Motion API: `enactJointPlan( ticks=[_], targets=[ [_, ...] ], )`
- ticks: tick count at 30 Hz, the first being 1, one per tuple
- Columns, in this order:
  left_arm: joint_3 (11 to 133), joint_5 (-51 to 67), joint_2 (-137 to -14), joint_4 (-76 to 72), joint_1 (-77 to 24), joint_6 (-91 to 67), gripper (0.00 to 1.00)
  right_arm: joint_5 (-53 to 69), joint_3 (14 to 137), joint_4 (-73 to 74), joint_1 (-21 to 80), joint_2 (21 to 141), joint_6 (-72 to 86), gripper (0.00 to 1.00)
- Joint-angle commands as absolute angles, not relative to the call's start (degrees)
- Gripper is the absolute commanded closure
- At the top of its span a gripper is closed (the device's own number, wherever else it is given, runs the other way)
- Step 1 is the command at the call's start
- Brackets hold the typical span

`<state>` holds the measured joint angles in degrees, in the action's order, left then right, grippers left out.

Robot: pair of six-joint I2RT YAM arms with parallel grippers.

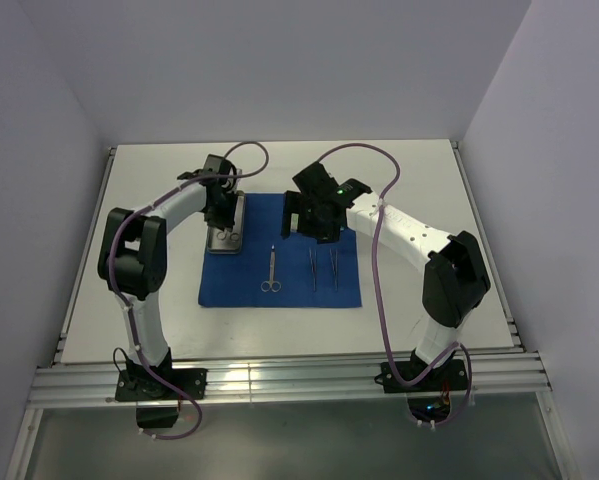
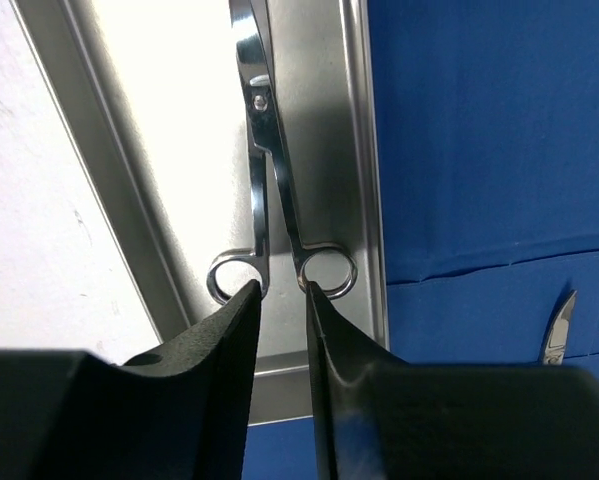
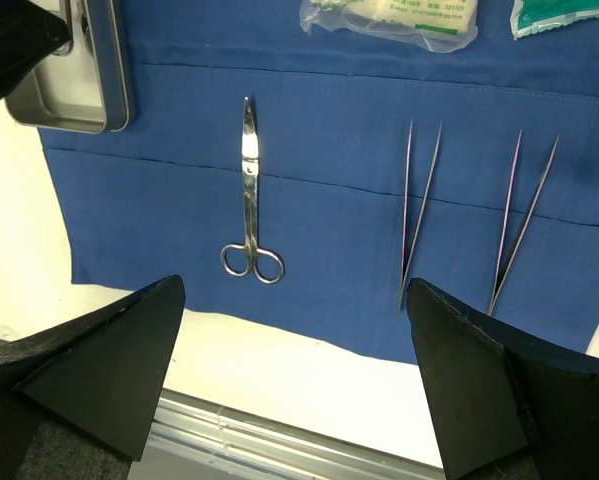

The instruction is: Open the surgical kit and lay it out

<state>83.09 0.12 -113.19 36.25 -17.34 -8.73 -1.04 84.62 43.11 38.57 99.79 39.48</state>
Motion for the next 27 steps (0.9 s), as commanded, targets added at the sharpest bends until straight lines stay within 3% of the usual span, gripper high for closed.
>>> enactJointPlan(
  ticks=[1, 15, 22, 27],
  targets=[
    [86.57, -1.48, -113.11, 34.63, -17.58, -6.86, 0.71, -1.32, 84.73, 41.57, 37.97, 98.09, 38.76, 0.01],
    [89.38, -4.74, -118.91, 33.66, -17.31, -6.86, 0.71, -1.58, 84.64, 41.75, 37.97, 98.44, 38.50, 0.01],
    [89.39, -3.52, -121.46, 34.10, -16.96, -6.77, 0.86, -1.67, 84.20, 41.66, 37.79, 98.35, 38.32, 0.01],
    [88.60, -4.30, -122.61, 33.93, -16.96, -6.42, 0.88, -1.49, 84.02, 41.49, 37.71, 98.61, 38.41, 0.01]
  ],
)
